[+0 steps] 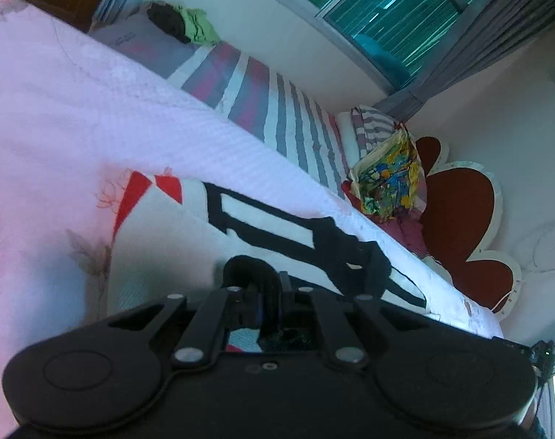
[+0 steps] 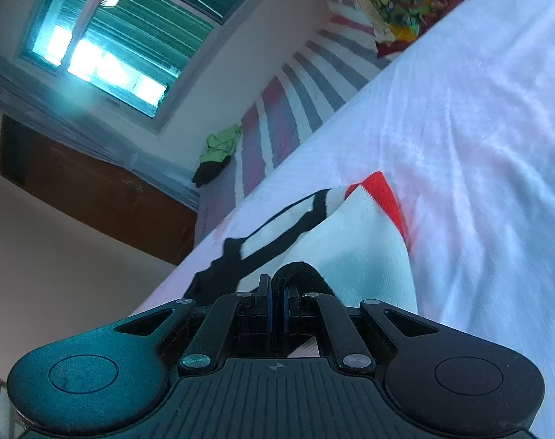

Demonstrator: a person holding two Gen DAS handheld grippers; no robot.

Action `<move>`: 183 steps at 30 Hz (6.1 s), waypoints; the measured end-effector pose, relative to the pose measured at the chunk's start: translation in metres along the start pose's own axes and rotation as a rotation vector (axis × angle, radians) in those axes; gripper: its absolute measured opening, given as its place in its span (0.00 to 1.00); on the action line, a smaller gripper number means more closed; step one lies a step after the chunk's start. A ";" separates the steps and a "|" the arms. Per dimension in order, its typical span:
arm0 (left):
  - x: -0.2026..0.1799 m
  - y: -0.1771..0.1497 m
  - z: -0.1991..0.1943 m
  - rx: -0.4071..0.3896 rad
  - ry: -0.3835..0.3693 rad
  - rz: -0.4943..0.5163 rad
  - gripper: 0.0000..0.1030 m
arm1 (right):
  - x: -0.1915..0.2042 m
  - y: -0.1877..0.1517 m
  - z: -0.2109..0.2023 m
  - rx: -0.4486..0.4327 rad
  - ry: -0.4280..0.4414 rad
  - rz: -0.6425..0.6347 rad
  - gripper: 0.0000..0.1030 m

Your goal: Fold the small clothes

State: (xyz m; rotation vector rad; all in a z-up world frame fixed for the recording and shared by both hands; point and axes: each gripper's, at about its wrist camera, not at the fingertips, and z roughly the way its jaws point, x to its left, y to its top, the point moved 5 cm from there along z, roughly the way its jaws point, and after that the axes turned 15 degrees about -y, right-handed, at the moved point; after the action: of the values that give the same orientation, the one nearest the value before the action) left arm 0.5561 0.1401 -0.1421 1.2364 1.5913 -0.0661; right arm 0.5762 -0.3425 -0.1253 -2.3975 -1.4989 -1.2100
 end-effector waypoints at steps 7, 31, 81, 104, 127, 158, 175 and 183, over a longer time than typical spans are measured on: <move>-0.007 0.013 -0.004 -0.122 0.016 0.084 0.78 | 0.016 0.008 -0.001 -0.134 -0.022 -0.169 0.58; -0.036 -0.001 0.032 0.117 0.291 0.589 0.04 | 0.056 -0.043 0.045 -0.174 -0.281 -0.741 0.04; -0.034 -0.017 0.038 0.038 0.477 0.591 0.78 | 0.060 -0.066 0.076 -0.274 -0.480 -0.810 0.43; -0.076 -0.085 0.027 0.026 0.404 0.608 0.78 | 0.079 -0.132 0.044 -0.273 -0.461 -0.820 0.43; -0.089 -0.120 0.001 0.046 0.443 0.607 0.79 | 0.074 -0.183 0.000 -0.213 -0.442 -0.830 0.43; -0.084 -0.150 -0.046 0.042 0.450 0.533 0.77 | 0.023 -0.167 -0.086 -0.334 -0.530 -0.551 0.45; -0.075 -0.147 -0.046 0.056 0.421 0.531 0.77 | -0.017 -0.169 -0.082 -0.190 -0.498 -0.529 0.04; -0.077 -0.145 -0.054 0.066 0.463 0.559 0.76 | 0.014 -0.183 -0.096 -0.339 -0.498 -0.652 0.05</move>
State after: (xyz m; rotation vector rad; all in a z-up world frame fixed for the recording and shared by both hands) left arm 0.4066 0.0541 -0.1370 1.7994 1.5675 0.5626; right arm 0.3804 -0.2781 -0.1110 -2.6502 -2.5640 -1.0502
